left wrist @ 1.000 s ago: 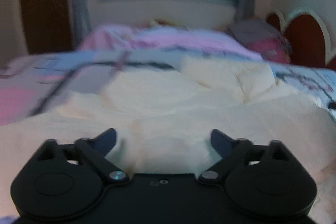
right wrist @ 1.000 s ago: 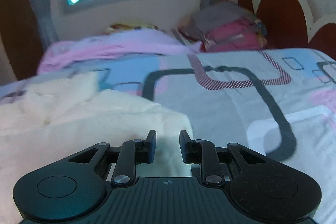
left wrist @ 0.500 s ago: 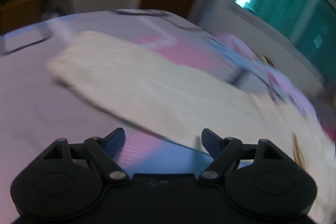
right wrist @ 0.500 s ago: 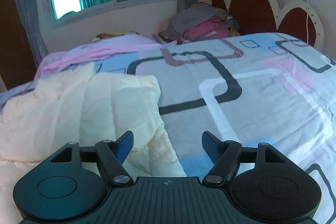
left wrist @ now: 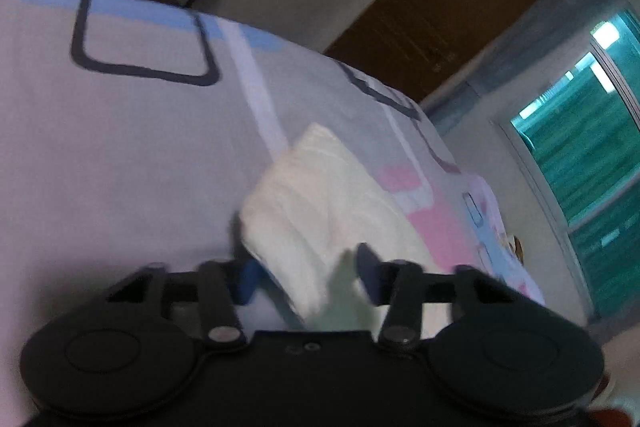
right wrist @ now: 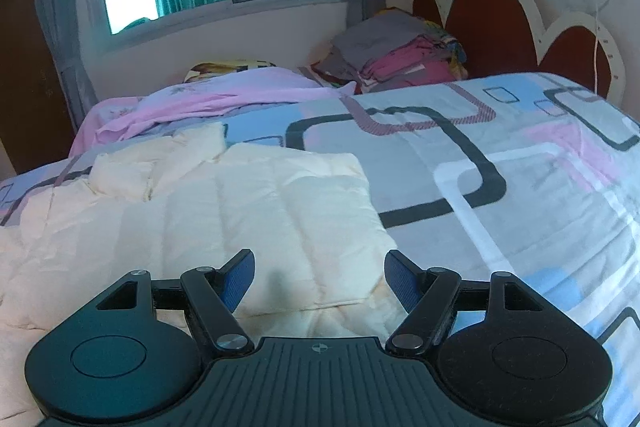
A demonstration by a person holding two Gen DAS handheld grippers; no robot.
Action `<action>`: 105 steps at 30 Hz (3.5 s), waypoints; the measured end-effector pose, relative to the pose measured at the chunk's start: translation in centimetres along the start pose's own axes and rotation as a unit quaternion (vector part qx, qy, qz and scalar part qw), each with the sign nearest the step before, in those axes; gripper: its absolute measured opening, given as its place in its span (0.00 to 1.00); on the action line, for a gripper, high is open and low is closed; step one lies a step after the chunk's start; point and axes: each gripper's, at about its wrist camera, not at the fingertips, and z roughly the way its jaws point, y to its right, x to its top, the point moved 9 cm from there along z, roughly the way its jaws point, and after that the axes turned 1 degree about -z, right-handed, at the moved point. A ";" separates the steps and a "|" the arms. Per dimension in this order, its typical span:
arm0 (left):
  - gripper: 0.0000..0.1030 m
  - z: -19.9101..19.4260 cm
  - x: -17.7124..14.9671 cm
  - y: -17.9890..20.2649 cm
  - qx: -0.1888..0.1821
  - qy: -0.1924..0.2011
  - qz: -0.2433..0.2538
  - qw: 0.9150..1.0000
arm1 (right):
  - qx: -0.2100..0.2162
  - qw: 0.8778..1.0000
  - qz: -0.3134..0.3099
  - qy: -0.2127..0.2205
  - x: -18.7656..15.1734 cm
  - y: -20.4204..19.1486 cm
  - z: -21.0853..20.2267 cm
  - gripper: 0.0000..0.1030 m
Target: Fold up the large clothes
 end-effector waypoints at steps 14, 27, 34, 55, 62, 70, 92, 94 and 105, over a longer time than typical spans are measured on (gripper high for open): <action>0.07 -4.5 -7.5 16.9 -0.159 0.005 0.220 0.962 | 0.001 1.000 0.007 0.010 0.6 0.3 -0.6 0.70; 0.06 -4.4 -30.3 32.5 -0.276 -0.130 0.377 0.874 | 0.031 0.998 0.055 0.019 1.7 2.7 -1.6 0.70; 0.06 -4.0 -39.3 36.2 -0.293 -0.175 0.411 0.846 | 0.034 0.995 0.093 0.018 1.8 6.6 -2.0 0.70; 0.72 -7.8 -52.5 39.6 -0.334 -0.219 0.500 0.769 | 0.035 0.989 0.142 0.005 2.4 13.9 -2.2 0.70; 0.70 -5.5 -44.4 36.9 -0.258 -0.170 0.485 0.818 | 0.070 0.989 0.131 -0.007 2.1 8.8 -0.6 0.70; 0.69 -3.4 -33.9 33.0 -0.194 -0.102 0.479 0.850 | 0.113 0.988 0.097 -0.033 1.4 1.7 2.5 0.70; 0.54 2.8 -30.7 27.8 -0.159 -0.139 0.492 0.845 | 0.055 0.997 0.000 -0.062 -0.6 -0.6 6.4 0.11; 0.54 1.7 -29.9 27.7 -0.178 -0.126 0.492 0.843 | 0.054 0.998 -0.001 -0.043 -0.2 -0.4 5.3 0.11; 0.55 3.0 -28.2 25.6 -0.137 -0.121 0.489 0.853 | 0.078 0.995 -0.022 -0.056 0.2 -2.7 5.1 0.11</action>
